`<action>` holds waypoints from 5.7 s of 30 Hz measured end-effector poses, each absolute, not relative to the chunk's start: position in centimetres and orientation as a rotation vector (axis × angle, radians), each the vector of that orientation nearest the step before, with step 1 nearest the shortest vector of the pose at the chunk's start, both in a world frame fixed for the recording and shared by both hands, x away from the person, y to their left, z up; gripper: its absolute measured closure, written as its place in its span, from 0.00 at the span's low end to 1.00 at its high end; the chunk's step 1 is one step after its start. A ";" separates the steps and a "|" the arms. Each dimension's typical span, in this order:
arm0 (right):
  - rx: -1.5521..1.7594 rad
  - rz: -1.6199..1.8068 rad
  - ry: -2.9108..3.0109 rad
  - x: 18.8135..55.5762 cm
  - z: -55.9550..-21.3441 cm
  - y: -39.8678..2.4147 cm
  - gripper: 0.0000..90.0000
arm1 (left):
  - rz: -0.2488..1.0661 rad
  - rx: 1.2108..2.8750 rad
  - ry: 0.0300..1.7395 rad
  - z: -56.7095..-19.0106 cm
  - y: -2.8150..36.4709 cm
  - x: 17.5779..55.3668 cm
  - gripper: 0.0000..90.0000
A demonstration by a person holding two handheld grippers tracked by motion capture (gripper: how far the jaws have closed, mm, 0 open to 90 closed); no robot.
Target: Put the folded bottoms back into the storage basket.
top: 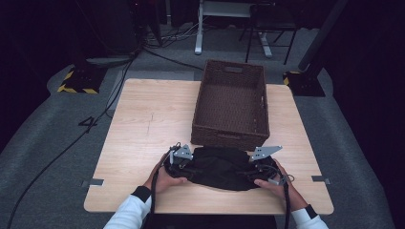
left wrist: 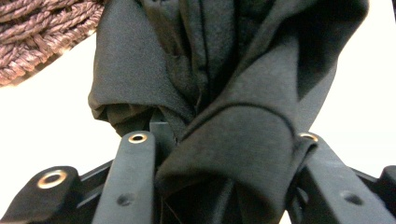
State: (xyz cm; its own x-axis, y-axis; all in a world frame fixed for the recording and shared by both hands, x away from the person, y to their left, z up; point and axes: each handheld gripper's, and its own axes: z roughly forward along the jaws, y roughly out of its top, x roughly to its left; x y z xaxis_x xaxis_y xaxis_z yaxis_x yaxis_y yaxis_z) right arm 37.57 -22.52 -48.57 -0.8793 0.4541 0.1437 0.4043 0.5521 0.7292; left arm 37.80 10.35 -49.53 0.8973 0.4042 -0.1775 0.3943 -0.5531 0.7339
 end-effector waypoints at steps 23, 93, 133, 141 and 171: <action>0.705 1.269 2.641 35.1 -45.0 -23.3 0.75 | 0.092 2.163 0.455 -46.0 10.2 35.9 0.75; 0.824 0.962 2.506 51.2 -36.7 -22.1 0.74 | 0.405 2.282 0.585 -37.8 5.3 51.3 0.74; 0.946 0.534 2.762 54.1 -40.3 -19.8 0.63 | 0.383 2.509 0.695 -40.3 3.3 52.4 0.53; 0.951 0.461 2.759 54.2 -40.4 -19.6 0.52 | 0.379 2.485 0.730 -39.5 3.8 52.0 0.47; 0.950 0.729 2.575 52.1 -37.4 -21.7 0.27 | 0.427 2.380 0.718 -37.3 4.7 50.6 0.28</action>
